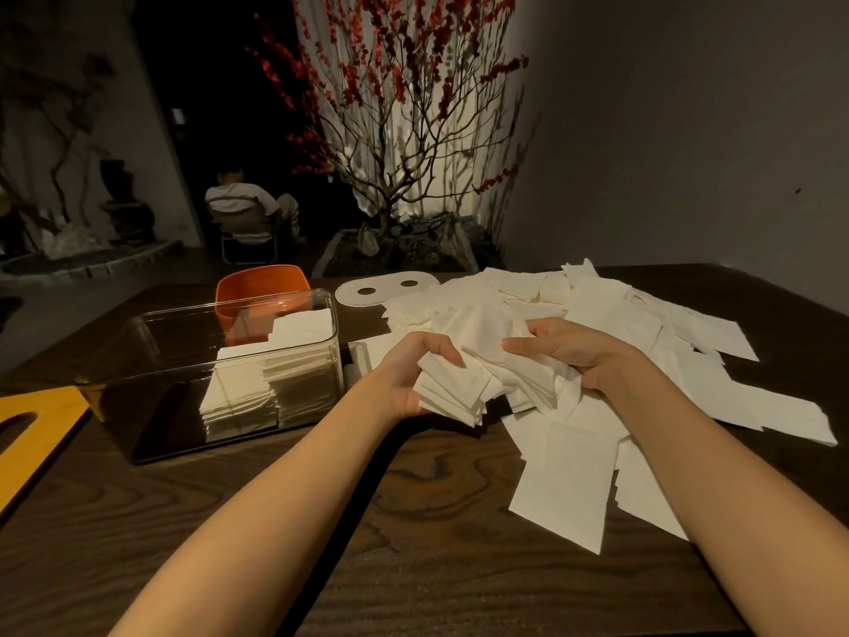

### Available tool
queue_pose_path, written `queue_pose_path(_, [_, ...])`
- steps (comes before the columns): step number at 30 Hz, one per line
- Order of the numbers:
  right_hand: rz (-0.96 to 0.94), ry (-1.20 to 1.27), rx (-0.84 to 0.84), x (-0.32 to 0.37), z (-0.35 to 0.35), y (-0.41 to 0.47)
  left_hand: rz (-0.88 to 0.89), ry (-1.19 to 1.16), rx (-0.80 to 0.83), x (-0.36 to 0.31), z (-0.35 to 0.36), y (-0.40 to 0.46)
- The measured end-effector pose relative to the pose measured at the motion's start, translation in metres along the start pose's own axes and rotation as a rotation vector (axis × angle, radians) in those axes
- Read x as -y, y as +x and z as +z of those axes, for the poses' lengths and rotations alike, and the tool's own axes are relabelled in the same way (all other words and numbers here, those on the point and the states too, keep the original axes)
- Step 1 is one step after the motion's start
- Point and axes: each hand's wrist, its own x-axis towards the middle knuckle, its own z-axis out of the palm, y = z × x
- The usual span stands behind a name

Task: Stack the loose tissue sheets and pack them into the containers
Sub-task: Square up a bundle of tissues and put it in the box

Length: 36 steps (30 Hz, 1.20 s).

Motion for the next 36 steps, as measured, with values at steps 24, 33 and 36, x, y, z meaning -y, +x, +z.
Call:
queue_pose_path(24, [0.073,0.074,-0.138,-0.002,-0.005,0.003,0.100,-0.053,0.048,-0.007,-0.014,0.007])
queue_pose_path(33, [0.069,0.054,-0.100,0.004,0.003,-0.005,0.198,-0.046,-0.127,-0.003,-0.001,0.003])
queue_pose_path(36, [0.090,0.044,-0.114,0.004,0.005,-0.005,0.203,-0.049,-0.140,-0.002,0.000,0.006])
